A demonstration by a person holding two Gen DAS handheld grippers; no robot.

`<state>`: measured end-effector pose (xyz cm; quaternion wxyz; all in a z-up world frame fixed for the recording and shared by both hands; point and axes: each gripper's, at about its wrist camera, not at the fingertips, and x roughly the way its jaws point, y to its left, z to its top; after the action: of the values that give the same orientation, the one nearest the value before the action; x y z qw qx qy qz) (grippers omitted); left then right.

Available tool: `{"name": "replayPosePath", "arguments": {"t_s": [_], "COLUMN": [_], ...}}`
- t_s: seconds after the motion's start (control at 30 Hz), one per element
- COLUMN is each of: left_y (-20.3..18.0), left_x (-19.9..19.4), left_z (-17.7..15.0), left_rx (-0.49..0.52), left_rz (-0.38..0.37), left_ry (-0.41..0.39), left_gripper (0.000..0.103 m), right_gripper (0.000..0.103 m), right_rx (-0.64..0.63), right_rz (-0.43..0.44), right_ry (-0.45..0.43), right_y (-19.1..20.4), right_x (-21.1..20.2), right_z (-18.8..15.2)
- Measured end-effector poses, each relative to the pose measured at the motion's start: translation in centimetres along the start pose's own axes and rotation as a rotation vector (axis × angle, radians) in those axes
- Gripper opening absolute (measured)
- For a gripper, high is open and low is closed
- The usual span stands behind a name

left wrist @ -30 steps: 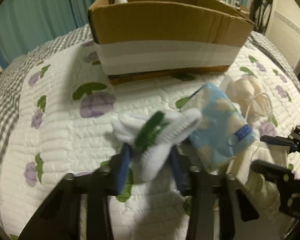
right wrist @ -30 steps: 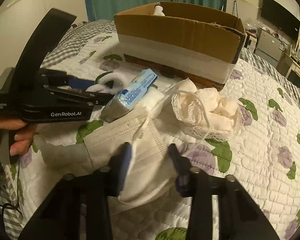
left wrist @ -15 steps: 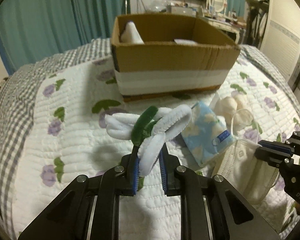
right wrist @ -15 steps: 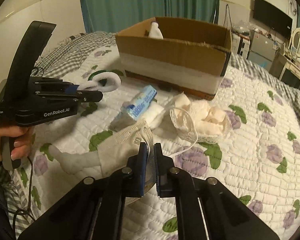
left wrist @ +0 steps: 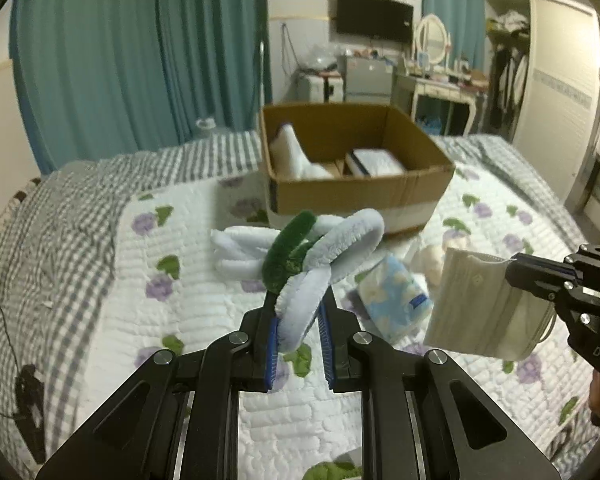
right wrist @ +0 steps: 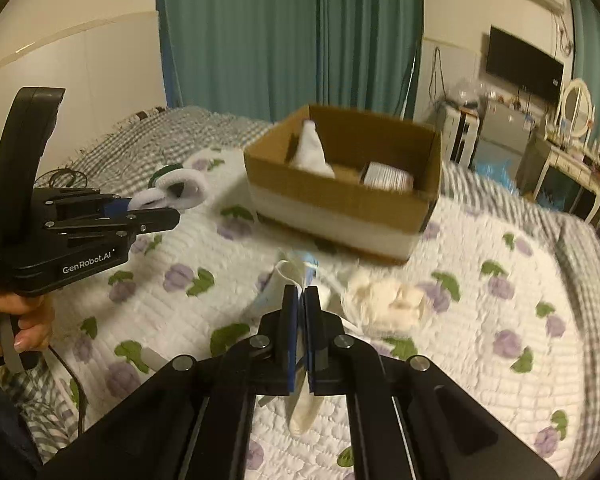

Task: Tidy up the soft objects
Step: 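Carry the glove and face mask into the box and release both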

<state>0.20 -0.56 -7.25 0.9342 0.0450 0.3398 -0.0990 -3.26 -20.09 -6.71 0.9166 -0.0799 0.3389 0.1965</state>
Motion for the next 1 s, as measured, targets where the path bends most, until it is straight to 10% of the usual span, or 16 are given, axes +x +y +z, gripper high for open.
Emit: {"name": "replayPosePath", "arguments": {"t_s": [1.0], "left_y": [1.7], "left_x": [-8.5], "left_z": [10.2], "left_rx": [-0.044], "left_rz": [-0.033], "left_ry": [-0.284], "left_gripper": [0.017], "right_gripper": [0.003], "right_rx": [-0.091], "right_rz": [-0.140], "right_ry": [-0.354], "right_y": [0.2], "right_x": [-10.3], "right_z": [12.0]}}
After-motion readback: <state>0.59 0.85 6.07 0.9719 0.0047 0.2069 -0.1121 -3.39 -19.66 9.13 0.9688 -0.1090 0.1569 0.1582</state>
